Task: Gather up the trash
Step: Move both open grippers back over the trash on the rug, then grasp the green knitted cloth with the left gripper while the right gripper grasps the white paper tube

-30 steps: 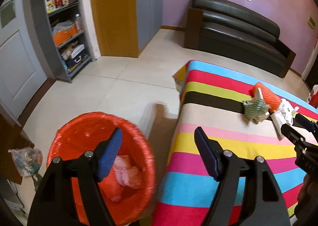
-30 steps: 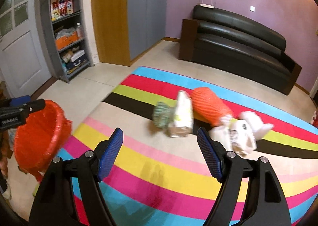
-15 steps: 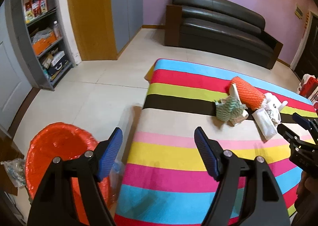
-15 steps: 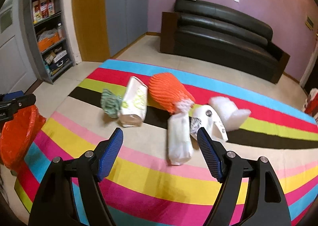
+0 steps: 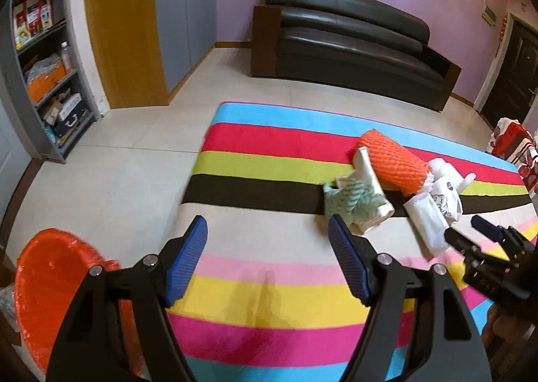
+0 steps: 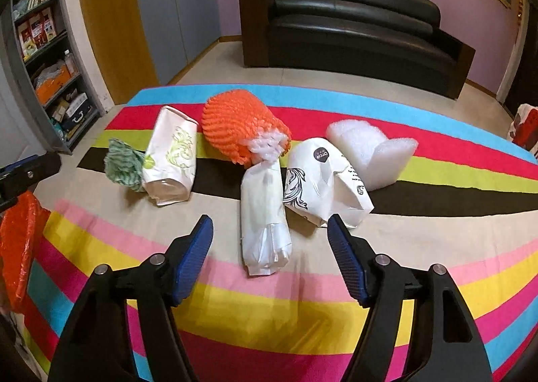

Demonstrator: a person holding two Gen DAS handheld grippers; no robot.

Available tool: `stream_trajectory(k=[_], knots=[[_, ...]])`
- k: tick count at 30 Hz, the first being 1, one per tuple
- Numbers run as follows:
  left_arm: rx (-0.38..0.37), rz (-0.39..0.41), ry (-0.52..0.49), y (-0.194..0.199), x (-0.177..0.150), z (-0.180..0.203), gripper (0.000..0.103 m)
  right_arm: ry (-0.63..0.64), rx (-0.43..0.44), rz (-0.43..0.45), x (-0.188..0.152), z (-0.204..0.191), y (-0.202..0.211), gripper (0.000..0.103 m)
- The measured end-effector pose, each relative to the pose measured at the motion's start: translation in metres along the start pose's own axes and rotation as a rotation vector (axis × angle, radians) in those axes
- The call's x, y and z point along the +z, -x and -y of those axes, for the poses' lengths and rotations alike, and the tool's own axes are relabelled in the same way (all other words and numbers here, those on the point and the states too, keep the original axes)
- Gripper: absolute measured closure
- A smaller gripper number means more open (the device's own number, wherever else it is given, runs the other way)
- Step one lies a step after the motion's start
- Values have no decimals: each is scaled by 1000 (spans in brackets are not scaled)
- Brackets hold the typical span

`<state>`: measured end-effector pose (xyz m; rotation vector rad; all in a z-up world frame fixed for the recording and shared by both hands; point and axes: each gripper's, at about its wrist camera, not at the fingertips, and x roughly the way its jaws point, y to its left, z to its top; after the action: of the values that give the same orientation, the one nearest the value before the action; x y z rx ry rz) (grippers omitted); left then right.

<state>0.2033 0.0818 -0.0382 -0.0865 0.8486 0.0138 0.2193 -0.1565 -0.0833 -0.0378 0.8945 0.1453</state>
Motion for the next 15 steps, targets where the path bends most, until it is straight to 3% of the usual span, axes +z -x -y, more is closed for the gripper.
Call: stream_trajectory(k=[15], knots=[[-86, -63, -36, -58, 10, 57, 46, 4, 22, -87, -1, -4, -30, 71]])
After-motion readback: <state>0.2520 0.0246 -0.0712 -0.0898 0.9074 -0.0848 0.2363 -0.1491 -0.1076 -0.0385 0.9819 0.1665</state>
